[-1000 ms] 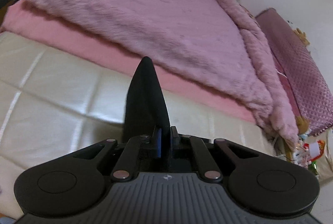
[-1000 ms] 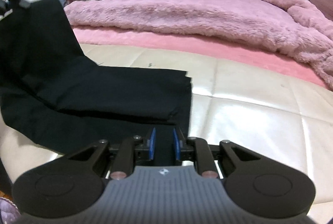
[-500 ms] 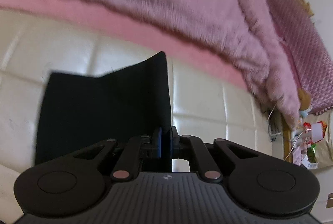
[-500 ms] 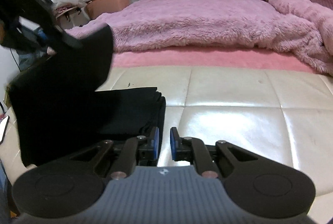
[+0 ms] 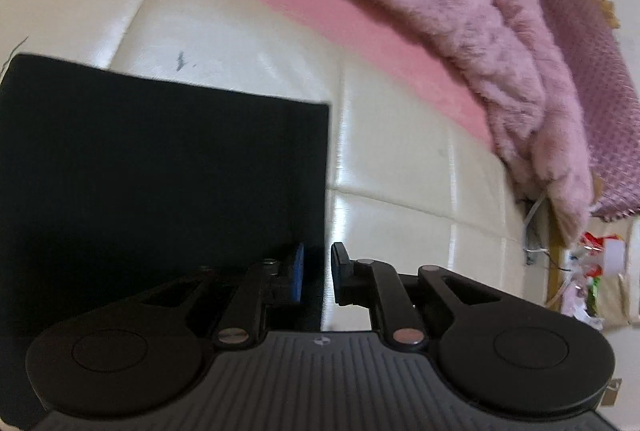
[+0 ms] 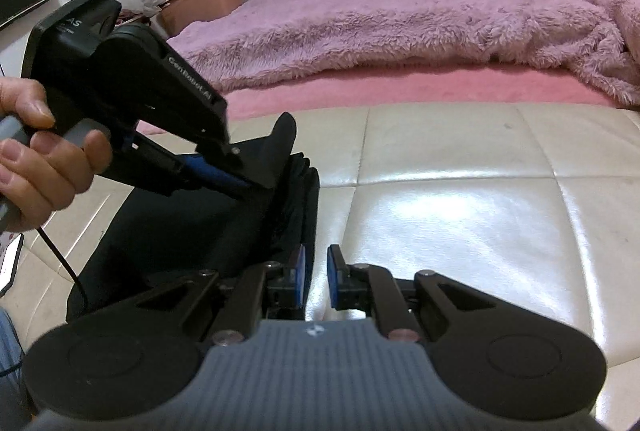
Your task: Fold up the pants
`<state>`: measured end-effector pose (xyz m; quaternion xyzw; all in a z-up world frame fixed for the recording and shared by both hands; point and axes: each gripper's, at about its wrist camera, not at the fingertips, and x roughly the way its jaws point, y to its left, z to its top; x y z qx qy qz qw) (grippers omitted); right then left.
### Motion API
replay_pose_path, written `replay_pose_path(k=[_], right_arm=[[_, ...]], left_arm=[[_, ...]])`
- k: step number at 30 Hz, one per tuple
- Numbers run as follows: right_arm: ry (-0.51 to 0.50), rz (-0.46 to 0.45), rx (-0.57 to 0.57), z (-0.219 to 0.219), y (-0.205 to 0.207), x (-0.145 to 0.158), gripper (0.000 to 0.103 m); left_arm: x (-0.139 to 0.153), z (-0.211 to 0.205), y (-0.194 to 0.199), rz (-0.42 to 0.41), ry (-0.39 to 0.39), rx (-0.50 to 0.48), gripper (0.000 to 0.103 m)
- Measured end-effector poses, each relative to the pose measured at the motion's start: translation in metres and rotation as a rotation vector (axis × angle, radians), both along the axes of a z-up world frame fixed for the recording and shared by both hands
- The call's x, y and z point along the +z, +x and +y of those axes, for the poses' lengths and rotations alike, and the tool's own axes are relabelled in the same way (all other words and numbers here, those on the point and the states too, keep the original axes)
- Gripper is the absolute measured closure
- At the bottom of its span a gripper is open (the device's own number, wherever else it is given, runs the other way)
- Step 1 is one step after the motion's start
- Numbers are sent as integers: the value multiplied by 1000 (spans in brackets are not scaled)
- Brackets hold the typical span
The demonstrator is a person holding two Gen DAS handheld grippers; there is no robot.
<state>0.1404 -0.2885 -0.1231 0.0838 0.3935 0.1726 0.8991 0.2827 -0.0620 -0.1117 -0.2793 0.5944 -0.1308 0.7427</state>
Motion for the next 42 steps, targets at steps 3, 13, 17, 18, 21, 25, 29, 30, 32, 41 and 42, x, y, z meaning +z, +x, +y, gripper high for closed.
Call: replay_pose_path(k=[3, 13, 17, 18, 21, 25, 29, 30, 32, 41, 42], right_arm=[[9, 0, -5, 2, 1, 5, 92], [212, 120, -17, 7, 2, -3, 80], [309, 212, -66, 5, 10, -17, 79], [335, 233, -77, 4, 12, -19, 90], [351, 226, -80, 7, 13, -8, 101], [295, 91, -29, 21, 3, 42, 103], [134, 88, -49, 28, 1, 43, 103], [107, 104, -71, 26, 2, 34, 103], [102, 152, -109, 20, 5, 15, 103], [211, 131, -113, 1, -5, 14, 73], [227, 141, -112, 1, -3, 11, 73]], left_arm=[[15, 9, -9, -54, -1, -10, 86], [32, 79, -90, -226, 179, -31, 84], [16, 110, -116, -203, 185, 18, 84], [12, 116, -121, -201, 184, 29, 84], [8, 128, -131, -207, 187, 42, 84], [13, 131, -137, -256, 210, 15, 86], [8, 121, -139, -294, 233, -31, 93], [4, 118, -139, -293, 242, -39, 93], [-5, 115, -139, -285, 239, -47, 94], [2, 128, -147, -308, 202, 24, 94], [2, 131, -147, -307, 197, 33, 95]])
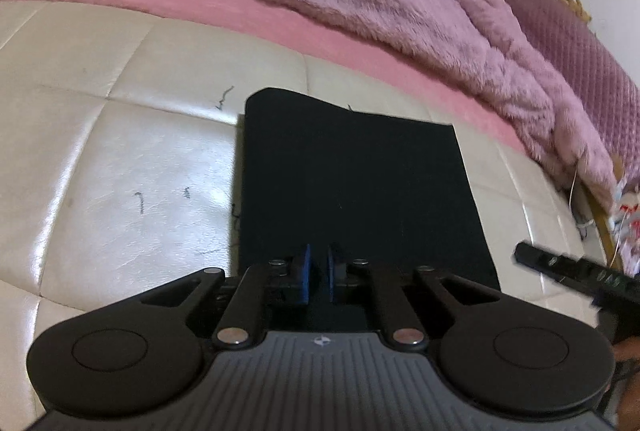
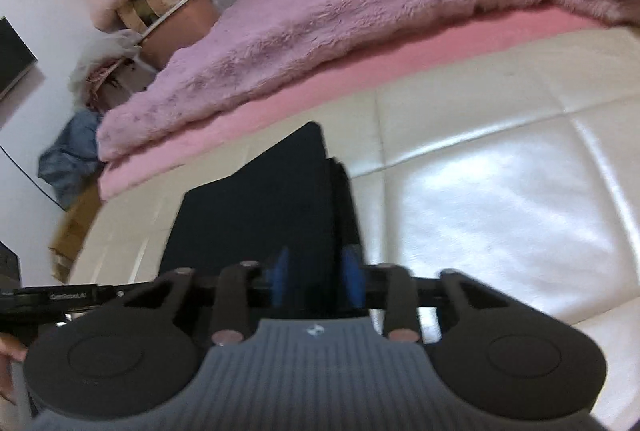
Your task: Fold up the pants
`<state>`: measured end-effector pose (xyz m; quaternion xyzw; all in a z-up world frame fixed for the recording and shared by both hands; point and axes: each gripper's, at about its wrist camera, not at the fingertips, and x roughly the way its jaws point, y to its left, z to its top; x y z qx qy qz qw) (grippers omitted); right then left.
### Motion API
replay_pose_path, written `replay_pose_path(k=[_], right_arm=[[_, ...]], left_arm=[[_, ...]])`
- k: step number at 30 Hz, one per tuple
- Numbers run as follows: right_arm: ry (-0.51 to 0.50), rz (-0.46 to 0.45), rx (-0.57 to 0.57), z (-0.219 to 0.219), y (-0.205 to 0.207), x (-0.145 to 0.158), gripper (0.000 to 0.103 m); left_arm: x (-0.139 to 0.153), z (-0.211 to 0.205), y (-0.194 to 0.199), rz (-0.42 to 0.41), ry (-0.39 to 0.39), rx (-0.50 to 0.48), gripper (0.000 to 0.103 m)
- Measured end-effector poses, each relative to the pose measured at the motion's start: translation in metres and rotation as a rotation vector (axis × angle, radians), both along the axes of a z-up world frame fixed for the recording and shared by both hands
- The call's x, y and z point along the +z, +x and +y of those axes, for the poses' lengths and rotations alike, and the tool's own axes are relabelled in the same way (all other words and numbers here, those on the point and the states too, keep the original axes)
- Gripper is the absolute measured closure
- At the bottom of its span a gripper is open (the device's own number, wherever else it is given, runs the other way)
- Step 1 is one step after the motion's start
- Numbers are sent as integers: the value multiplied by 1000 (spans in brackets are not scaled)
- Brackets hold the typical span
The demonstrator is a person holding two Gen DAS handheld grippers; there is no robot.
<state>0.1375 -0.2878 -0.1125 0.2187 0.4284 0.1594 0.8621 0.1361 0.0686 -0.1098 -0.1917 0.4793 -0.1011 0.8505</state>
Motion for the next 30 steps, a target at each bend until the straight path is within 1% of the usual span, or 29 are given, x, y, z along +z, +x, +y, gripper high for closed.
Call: replay_pose_path(k=[2, 4, 5, 8, 10, 13, 14, 15, 16, 17, 18, 20, 23, 25, 27, 30], right_arm=[[21, 38, 3, 3, 4, -10, 73], [36, 79, 5, 8, 7, -21, 80], [52, 98, 7, 9, 7, -25, 91], [54, 106, 14, 14, 7, -25, 100], [65, 64, 25, 17, 6, -9, 101], [42, -56, 70, 28, 5, 36, 102], [26, -83, 88, 31, 6, 49, 102], [-2, -99, 104, 33, 6, 59, 102], [-29, -96, 109, 35, 7, 62, 102], [-64, -82, 105, 35, 8, 59, 102], [-94, -55, 92, 34, 9, 49, 102], [-112, 10, 55, 27, 13, 23, 102], [-124, 80, 18, 17, 13, -12, 102], [-133, 90, 17, 16, 11, -24, 102], [-147, 90, 18, 15, 12, -30, 102], [-175, 82, 32, 18, 12, -45, 102]], left_arm=[[0, 2, 0, 2, 3, 5, 94], [-1, 5, -2, 8, 11, 13, 94], [-1, 6, -2, 12, 9, 17, 94], [-4, 10, -2, 22, -5, 33, 94], [-1, 12, -2, 13, -3, 37, 94], [6, 11, 0, -6, 5, 28, 94], [7, 10, 2, -12, 11, 21, 94], [8, 8, 3, -17, 17, 14, 94], [9, 7, 4, -19, 19, 5, 94], [8, 5, 5, -19, 19, -3, 94], [6, 2, 6, -19, 20, -13, 94], [3, -5, 8, -18, 25, -39, 94], [-6, -16, 8, -1, 45, -76, 94], [-15, -19, 9, 22, 67, -83, 94], [-25, -21, 8, 45, 97, -81, 98], [-33, -18, 6, 52, 81, -80, 97]])
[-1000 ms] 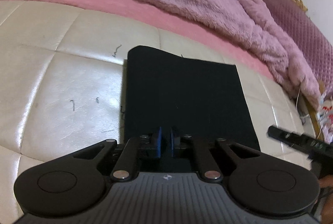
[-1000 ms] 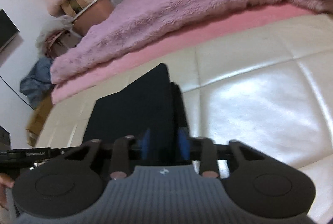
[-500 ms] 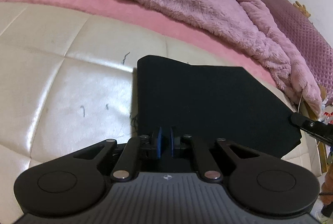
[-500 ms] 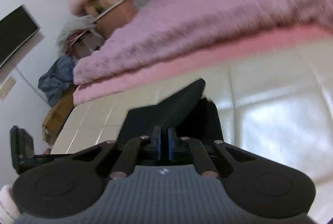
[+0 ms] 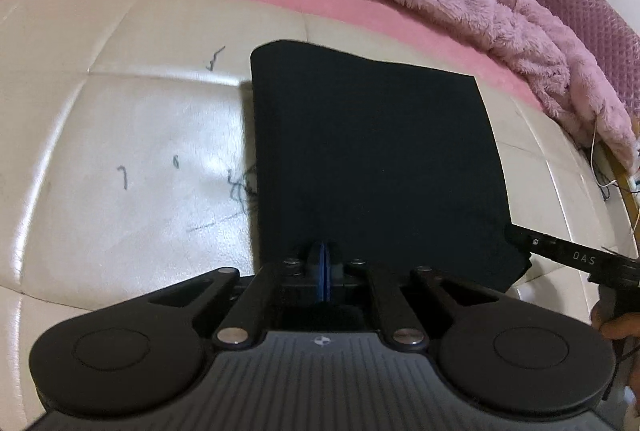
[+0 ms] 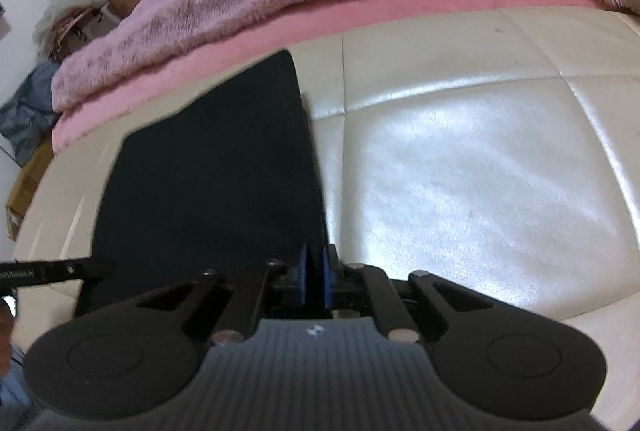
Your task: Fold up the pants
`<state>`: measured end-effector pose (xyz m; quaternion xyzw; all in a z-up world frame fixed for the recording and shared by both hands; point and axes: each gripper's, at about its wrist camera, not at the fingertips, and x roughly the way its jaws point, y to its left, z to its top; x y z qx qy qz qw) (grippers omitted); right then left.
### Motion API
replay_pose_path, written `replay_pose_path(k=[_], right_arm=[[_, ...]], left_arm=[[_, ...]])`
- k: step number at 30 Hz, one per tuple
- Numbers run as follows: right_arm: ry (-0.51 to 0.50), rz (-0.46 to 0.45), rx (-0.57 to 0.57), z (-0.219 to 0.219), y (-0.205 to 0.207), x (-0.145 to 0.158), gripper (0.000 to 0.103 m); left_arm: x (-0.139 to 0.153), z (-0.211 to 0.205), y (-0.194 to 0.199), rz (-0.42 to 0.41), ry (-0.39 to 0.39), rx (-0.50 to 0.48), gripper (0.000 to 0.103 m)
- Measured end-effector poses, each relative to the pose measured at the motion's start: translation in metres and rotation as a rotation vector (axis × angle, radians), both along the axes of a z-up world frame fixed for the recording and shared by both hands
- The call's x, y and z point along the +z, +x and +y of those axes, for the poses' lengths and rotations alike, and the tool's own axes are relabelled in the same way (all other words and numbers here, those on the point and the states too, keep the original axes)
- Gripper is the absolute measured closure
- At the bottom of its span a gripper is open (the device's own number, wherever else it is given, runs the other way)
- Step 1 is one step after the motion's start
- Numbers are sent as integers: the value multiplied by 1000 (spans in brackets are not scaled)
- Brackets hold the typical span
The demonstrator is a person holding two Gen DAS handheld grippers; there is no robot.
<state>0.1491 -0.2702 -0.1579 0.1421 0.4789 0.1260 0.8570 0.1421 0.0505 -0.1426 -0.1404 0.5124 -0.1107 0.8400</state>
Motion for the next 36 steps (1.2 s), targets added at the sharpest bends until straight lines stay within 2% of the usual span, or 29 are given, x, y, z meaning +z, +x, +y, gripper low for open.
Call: replay_pose_path(k=[4, 7, 9, 13, 14, 17, 19, 26, 28, 33, 36], right_arm=[[12, -2, -3, 3, 2, -5, 101], [27, 2, -19, -3, 6, 2, 83], [-7, -40, -16, -6, 7, 17, 79], [-41, -127, 16, -4, 22, 43, 81], [-39, -142, 36, -1, 29, 48, 85], [-75, -180, 94, 18, 55, 51, 93], [-85, -192, 115, 28, 71, 50, 95], [-90, -138, 112, 44, 113, 19, 98], [-79, -121, 107, 41, 116, 7, 98], [-71, -119, 84, 38, 117, -4, 98], [-54, -109, 56, 33, 117, -1, 97]], left_arm=[[3, 3, 1, 11, -6, -4, 97], [19, 8, 1, -28, -22, -14, 97], [30, 14, 7, -71, -18, -3, 96], [40, 22, 38, -125, 13, 38, 96], [41, 22, 46, -138, 23, 49, 96], [40, 22, 68, -161, 32, 63, 96], [35, 20, 80, -154, 34, 67, 96], [1, 17, 101, -103, 64, 84, 98], [-6, 22, 103, -107, 46, 91, 97], [-9, 23, 105, -119, 31, 112, 97], [0, 27, 99, -111, 20, 137, 97]])
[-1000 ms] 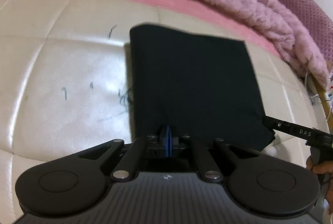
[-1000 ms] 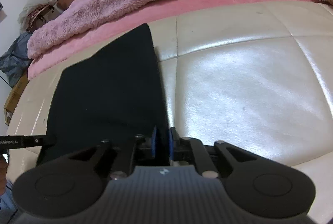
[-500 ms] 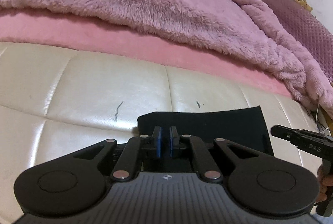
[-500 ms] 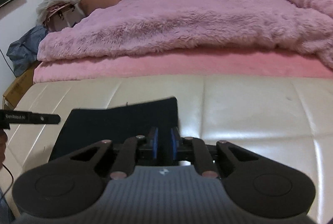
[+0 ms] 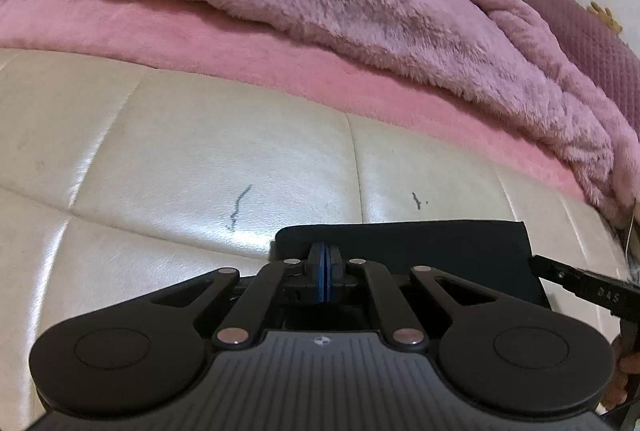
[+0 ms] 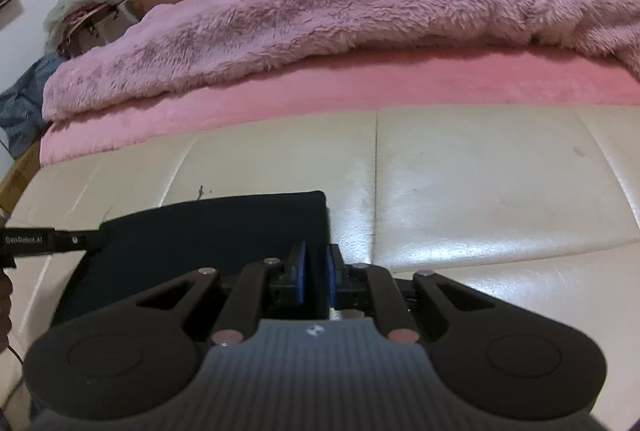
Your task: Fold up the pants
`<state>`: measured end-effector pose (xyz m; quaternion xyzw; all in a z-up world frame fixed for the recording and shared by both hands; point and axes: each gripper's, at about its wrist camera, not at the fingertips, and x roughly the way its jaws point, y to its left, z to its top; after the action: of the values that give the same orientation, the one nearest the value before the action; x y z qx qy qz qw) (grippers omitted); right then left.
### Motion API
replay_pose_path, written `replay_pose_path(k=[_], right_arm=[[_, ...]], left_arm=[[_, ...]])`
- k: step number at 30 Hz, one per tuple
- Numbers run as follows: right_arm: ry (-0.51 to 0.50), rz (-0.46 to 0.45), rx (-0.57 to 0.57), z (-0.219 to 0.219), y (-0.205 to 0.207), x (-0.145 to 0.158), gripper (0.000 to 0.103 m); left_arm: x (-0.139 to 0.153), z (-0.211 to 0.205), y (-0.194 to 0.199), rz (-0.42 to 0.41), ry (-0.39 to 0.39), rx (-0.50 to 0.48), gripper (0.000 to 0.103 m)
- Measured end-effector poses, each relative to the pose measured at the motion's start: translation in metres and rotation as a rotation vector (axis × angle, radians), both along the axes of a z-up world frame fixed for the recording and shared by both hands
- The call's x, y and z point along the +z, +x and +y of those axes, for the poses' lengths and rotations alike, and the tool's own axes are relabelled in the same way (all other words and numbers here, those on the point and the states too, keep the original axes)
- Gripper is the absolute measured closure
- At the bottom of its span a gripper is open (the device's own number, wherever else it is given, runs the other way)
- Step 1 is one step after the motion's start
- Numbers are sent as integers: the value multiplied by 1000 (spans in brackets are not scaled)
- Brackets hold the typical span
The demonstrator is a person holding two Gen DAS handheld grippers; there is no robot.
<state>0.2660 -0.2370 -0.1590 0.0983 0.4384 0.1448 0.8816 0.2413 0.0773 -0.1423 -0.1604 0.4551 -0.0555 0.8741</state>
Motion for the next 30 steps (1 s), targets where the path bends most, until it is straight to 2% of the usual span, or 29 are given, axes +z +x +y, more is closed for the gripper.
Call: replay_pose_path(k=[4, 6, 7, 8, 13, 16, 20, 27, 28, 30], right_arm=[[22, -36, -23, -8, -18, 20, 89], [51, -31, -25, -14, -29, 26, 55], [82, -19, -26, -19, -34, 27, 50], [133, 6, -26, -25, -37, 25, 49], [352, 173, -68, -55, -43, 2, 49], [399, 230, -81, -61, -44, -13, 49], [470, 253, -101, -66, -42, -23, 47], [507, 271, -62, -71, -36, -27, 50], [508, 275, -54, -70, -35, -28, 51], [543, 307, -30, -67, -33, -31, 64]], left_arm=[[15, 3, -21, -15, -8, 3, 94], [16, 10, -34, -13, -58, 25, 79], [15, 15, -40, -9, -92, 36, 64], [12, 20, -45, -3, -131, 50, 55], [-12, 37, -62, 79, -301, 76, 54], [-24, 42, -67, 109, -375, 90, 54], [-37, 47, -64, 120, -448, 102, 52], [-50, 50, -56, 133, -548, 84, 54], [-52, 50, -55, 135, -555, 80, 56], [-55, 52, -53, 142, -564, 76, 57]])
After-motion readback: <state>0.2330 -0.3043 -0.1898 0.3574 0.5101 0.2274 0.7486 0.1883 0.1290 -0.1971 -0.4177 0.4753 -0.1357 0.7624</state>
